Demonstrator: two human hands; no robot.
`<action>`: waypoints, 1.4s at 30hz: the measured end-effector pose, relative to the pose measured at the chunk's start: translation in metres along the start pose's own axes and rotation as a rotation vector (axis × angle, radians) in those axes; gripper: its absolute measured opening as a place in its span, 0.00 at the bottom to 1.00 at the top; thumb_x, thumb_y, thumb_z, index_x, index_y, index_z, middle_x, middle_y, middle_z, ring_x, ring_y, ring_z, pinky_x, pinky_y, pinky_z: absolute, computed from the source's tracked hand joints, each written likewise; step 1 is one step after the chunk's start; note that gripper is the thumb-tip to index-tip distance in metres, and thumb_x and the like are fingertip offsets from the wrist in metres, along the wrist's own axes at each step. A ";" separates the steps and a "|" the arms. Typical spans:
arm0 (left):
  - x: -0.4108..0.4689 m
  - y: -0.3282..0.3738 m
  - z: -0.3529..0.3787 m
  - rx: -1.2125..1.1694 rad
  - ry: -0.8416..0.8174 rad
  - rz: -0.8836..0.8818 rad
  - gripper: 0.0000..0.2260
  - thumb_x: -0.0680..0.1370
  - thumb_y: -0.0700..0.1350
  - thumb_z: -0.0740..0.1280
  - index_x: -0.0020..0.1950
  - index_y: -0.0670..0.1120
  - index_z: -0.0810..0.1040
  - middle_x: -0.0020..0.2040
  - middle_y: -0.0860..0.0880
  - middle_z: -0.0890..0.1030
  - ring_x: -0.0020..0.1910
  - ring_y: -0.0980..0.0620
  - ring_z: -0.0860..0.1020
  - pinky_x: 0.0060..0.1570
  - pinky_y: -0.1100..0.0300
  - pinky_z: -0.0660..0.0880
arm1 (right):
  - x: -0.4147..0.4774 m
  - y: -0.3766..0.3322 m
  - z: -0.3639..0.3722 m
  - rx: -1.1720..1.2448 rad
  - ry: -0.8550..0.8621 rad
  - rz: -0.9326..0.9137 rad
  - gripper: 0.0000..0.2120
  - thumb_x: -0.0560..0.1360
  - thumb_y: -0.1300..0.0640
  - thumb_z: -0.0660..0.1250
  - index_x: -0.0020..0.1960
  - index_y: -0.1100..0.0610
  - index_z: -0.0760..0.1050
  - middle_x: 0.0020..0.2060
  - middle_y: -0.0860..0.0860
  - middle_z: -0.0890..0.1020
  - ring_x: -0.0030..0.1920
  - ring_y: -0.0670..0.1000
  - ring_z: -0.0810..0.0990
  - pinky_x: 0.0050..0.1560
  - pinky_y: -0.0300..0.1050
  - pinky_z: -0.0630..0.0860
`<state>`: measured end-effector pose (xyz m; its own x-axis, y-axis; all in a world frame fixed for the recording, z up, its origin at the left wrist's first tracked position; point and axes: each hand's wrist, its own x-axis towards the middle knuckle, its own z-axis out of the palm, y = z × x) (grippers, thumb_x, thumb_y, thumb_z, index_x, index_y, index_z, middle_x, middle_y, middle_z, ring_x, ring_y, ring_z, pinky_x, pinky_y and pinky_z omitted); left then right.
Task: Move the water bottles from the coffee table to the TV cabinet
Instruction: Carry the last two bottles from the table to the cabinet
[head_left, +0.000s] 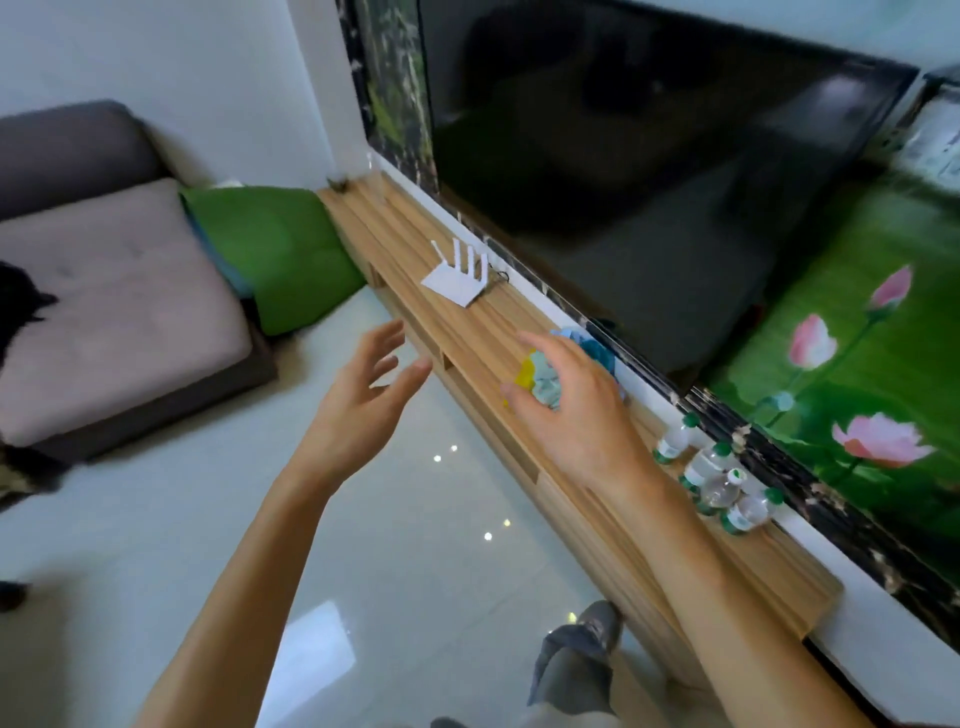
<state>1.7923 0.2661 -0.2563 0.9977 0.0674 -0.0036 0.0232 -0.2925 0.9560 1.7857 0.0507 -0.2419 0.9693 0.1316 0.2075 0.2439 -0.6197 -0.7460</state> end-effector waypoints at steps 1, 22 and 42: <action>-0.010 -0.001 -0.015 -0.001 0.031 0.001 0.24 0.79 0.54 0.67 0.74 0.57 0.67 0.71 0.57 0.72 0.69 0.58 0.72 0.61 0.62 0.71 | -0.001 -0.011 0.009 0.011 -0.023 -0.024 0.24 0.77 0.52 0.68 0.71 0.53 0.69 0.67 0.46 0.74 0.64 0.38 0.68 0.64 0.30 0.63; -0.162 -0.032 -0.270 0.054 0.707 -0.116 0.29 0.76 0.58 0.66 0.75 0.57 0.65 0.74 0.57 0.70 0.72 0.57 0.70 0.69 0.54 0.69 | 0.029 -0.228 0.211 0.161 -0.483 -0.555 0.22 0.76 0.52 0.68 0.70 0.51 0.71 0.65 0.43 0.75 0.67 0.41 0.70 0.64 0.24 0.61; -0.162 -0.068 -0.449 0.182 1.104 -0.365 0.25 0.78 0.56 0.66 0.75 0.57 0.66 0.73 0.57 0.72 0.70 0.56 0.72 0.63 0.60 0.72 | 0.102 -0.395 0.409 0.337 -0.841 -0.753 0.22 0.78 0.51 0.67 0.71 0.49 0.70 0.66 0.42 0.75 0.66 0.39 0.70 0.68 0.36 0.67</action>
<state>1.6003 0.7037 -0.1892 0.3362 0.9390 0.0728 0.3943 -0.2105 0.8946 1.8006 0.6255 -0.1846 0.2620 0.9241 0.2782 0.6368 0.0511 -0.7694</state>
